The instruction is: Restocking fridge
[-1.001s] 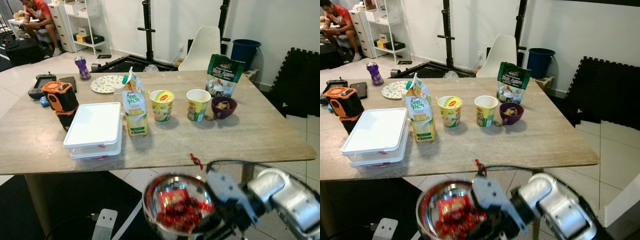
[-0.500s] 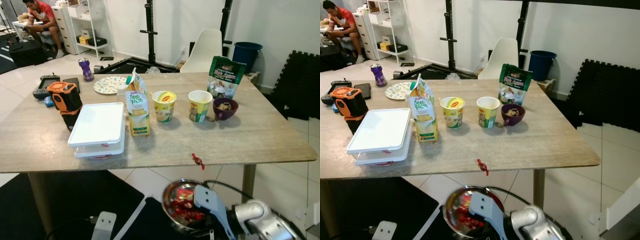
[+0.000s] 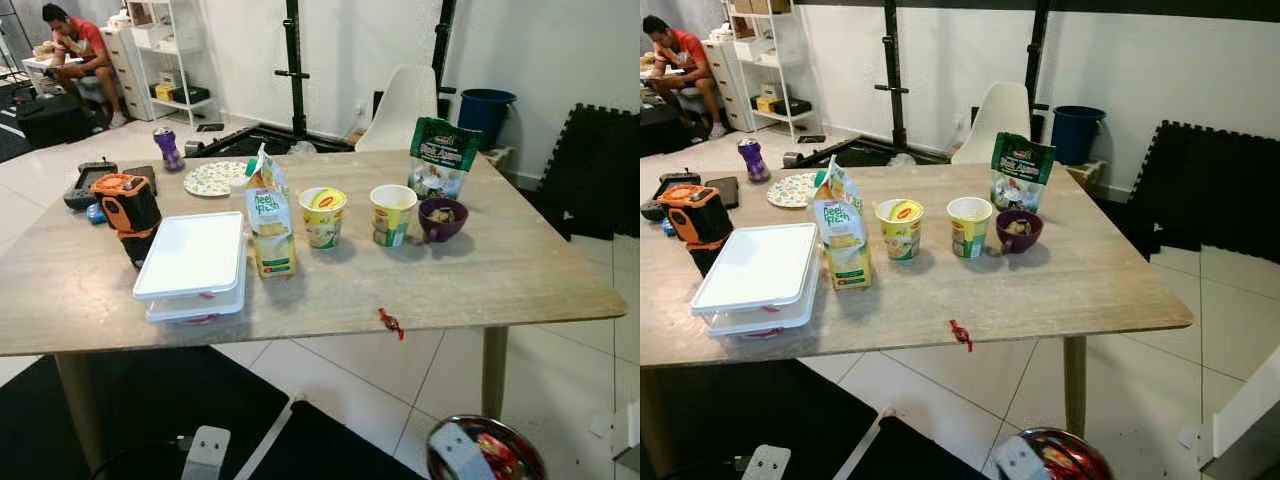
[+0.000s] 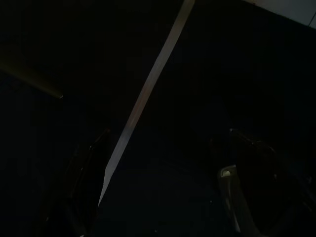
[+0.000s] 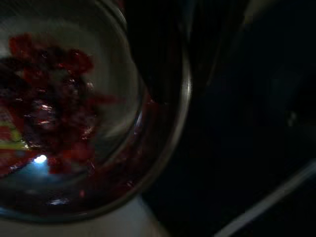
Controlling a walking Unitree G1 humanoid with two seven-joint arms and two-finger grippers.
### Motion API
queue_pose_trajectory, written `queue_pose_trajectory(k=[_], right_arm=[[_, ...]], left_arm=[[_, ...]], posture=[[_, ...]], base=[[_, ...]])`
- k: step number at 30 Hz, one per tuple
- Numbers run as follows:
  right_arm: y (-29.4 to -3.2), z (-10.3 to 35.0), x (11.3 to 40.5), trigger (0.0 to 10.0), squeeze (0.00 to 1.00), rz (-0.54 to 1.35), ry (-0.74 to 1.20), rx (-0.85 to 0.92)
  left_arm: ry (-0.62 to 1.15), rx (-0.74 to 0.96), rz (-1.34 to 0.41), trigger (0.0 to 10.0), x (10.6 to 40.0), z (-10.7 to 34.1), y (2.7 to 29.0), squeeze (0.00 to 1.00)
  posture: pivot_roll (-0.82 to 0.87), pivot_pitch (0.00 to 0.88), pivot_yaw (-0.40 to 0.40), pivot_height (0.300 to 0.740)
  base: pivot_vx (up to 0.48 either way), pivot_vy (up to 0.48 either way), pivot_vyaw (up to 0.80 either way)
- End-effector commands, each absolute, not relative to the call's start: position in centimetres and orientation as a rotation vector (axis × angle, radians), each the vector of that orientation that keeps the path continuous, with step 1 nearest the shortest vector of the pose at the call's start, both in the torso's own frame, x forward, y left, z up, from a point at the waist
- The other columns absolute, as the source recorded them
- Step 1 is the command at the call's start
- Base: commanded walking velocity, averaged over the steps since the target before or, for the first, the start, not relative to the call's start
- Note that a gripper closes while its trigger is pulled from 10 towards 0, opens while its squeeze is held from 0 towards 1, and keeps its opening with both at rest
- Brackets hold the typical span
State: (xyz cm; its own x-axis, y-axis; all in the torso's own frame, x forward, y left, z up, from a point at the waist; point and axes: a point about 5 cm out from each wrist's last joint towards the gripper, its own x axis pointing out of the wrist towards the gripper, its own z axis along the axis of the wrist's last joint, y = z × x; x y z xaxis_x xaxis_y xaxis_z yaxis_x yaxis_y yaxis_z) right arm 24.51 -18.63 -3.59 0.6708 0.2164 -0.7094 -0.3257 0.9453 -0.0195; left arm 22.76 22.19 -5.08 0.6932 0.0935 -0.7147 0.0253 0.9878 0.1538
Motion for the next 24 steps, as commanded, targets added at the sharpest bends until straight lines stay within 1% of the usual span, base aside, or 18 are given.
queue_pose_trajectory(k=[1,2,5,8,17,19,20,21,22,24], right_arm=[[-19.0,-3.9,24.3,0.0,0.00,0.203,0.738,-0.072],[-19.0,-3.9,24.3,0.0,0.00,0.203,0.738,-0.072],[-18.6,-3.9,24.4,0.0,0.00,0.130,0.674,0.035],[-18.5,-3.8,24.4,0.0,0.00,0.069,0.612,0.099],[-18.1,-3.6,24.2,0.0,0.00,0.111,0.531,0.104],[-18.2,-3.5,24.3,0.0,0.00,0.137,0.526,0.047],[-18.2,-3.5,24.3,0.0,0.00,0.137,0.526,0.047],[-18.0,-3.6,24.2,3.6,0.00,0.167,0.540,-0.025],[-17.9,-3.9,24.0,10.0,0.00,0.200,0.559,-0.105],[-17.9,-3.9,23.9,10.0,0.00,0.205,0.564,-0.124]], left_arm=[[0.836,0.148,0.039,10.0,21.8,-5.8,21.9,0.00],[0.836,0.148,0.039,10.0,21.8,-5.8,21.9,0.00],[0.841,0.146,0.040,10.0,21.6,-5.9,21.8,0.00],[0.842,0.145,0.043,10.0,21.5,-6.0,21.8,0.00],[0.853,0.163,0.043,10.0,21.3,-6.1,22.1,0.00],[0.853,0.162,0.046,10.0,21.3,-6.1,22.1,0.00],[0.853,0.162,0.046,10.0,21.3,-6.1,22.1,0.00],[0.852,0.164,0.045,10.0,21.3,-6.1,22.1,0.00],[0.847,0.160,0.053,10.0,21.4,-6.0,22.1,0.00],[0.846,0.157,0.059,10.0,21.4,-6.0,22.1,0.00]], posture=[[-0.04,0.079,0.042,0.740],[-0.04,0.079,0.042,0.740],[-0.04,0.075,0.042,0.740],[-0.04,0.072,0.038,0.740],[-0.04,0.059,0.033,0.740],[-0.04,0.053,0.035,0.740],[-0.04,0.053,0.035,0.740],[-0.04,0.049,0.029,0.740],[-0.03,0.043,0.022,0.740],[-0.03,0.043,0.022,0.740]], base=[[0.000,0.000,0.00],[0.000,0.000,0.00],[0.000,0.000,0.00],[0.000,0.000,0.00],[0.000,0.000,0.00],[0.000,0.000,0.00],[0.000,0.000,0.00],[0.000,0.000,0.00],[0.000,0.000,0.00],[0.000,0.000,0.00]])
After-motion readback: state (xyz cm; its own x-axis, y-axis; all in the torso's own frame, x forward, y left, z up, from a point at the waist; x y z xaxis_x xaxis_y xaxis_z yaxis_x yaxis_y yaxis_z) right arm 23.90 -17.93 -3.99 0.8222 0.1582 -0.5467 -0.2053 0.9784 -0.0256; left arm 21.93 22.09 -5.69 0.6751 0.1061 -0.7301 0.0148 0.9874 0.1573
